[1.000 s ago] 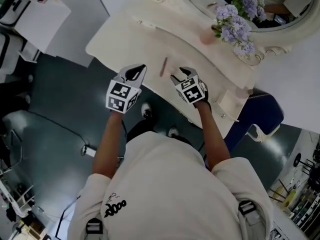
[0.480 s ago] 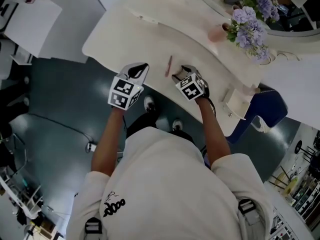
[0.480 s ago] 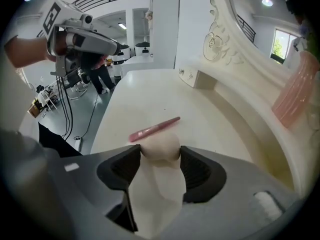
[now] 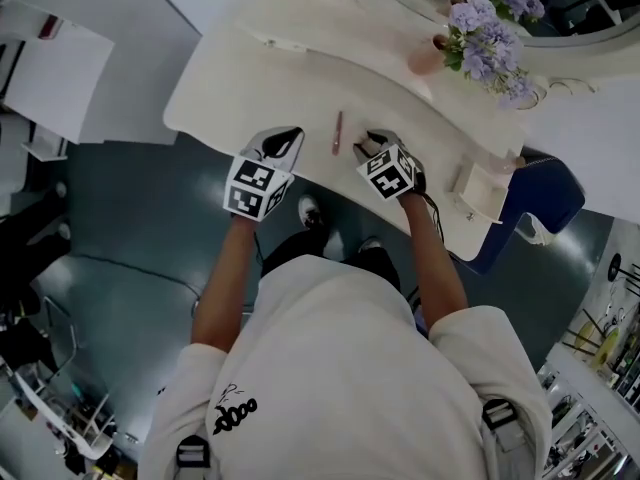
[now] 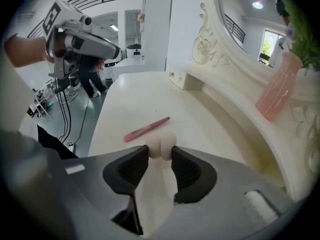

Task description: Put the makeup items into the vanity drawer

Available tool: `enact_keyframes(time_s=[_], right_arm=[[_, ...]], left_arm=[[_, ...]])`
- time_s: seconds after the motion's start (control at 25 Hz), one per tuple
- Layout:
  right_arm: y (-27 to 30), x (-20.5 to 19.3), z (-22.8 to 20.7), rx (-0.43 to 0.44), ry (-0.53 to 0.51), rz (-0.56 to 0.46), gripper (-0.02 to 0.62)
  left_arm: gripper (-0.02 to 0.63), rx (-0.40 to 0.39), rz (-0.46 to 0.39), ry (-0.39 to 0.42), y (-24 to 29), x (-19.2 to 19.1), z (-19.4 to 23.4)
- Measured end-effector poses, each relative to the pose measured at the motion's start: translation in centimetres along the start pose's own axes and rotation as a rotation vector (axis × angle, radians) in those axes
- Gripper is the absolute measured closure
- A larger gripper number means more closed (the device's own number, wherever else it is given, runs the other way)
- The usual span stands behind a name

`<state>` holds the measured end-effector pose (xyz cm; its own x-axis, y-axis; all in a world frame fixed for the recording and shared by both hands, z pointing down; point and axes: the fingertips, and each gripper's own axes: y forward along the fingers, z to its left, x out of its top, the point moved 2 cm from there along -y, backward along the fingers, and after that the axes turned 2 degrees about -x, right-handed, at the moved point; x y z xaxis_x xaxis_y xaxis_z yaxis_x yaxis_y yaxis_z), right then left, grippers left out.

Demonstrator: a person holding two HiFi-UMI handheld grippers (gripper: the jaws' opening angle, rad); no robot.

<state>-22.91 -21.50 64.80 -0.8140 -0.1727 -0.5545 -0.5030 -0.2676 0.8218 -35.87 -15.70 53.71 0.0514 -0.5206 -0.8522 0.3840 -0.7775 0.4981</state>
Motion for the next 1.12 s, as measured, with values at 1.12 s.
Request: enact_keyframes(time_s=[1.12], right_arm=[[-23.4, -22.2, -12.0, -0.432, 0.532, -0.054, 0.42]], left_arm=[[0.588, -0.437, -0.002, 0.257, 14.6, 9.0, -25.1]])
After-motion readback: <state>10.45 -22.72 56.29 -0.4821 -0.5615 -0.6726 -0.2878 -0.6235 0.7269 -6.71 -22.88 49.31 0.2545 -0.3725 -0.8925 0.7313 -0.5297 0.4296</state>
